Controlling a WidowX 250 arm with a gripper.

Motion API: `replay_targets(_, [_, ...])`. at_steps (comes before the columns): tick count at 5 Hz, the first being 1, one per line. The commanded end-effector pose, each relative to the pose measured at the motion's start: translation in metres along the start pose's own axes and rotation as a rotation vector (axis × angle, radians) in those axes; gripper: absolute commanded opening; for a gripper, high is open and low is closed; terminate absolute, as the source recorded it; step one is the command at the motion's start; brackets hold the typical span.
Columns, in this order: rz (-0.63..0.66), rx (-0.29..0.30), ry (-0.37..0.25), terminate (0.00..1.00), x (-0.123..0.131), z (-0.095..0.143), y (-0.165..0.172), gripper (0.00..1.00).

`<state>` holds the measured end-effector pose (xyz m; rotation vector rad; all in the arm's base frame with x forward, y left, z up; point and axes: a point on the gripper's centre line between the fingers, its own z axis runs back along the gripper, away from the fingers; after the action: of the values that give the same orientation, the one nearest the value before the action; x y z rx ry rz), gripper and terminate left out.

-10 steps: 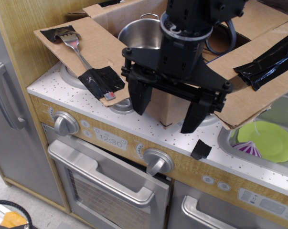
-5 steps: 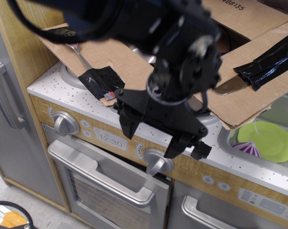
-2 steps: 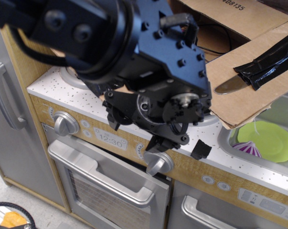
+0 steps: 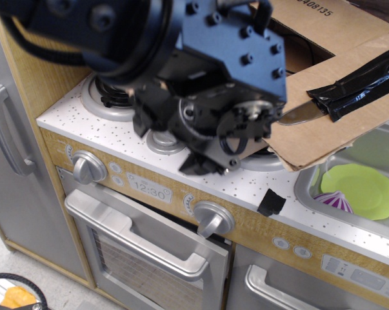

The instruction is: Close large4fbox flaps

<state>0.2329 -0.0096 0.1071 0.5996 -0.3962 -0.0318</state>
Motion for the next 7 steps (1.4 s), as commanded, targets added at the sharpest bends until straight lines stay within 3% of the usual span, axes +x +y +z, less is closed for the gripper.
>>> replay_targets(1, [-0.075, 0.121, -0.135, 0.00, 0.049, 0.050, 0.018, 1.00])
replay_targets(2, [-0.128, 0.092, -0.203, 0.00, 0.071, 0.061, 0.014, 1.00])
replay_targets(3, [-0.179, -0.007, -0.277, 0.00, 0.094, 0.054, 0.008, 1.00])
replay_targets(4, [-0.203, -0.187, -0.288, 0.00, 0.115, 0.039, 0.001, 1.00])
replay_targets(5, [-0.195, -0.364, -0.219, 0.00, 0.133, 0.034, -0.009, 1.00])
replay_targets(6, [-0.169, -0.535, -0.086, 0.00, 0.140, 0.025, -0.020, 1.00])
replay_targets(7, [-0.167, -0.584, -0.040, 0.00, 0.134, 0.017, -0.031, 1.00])
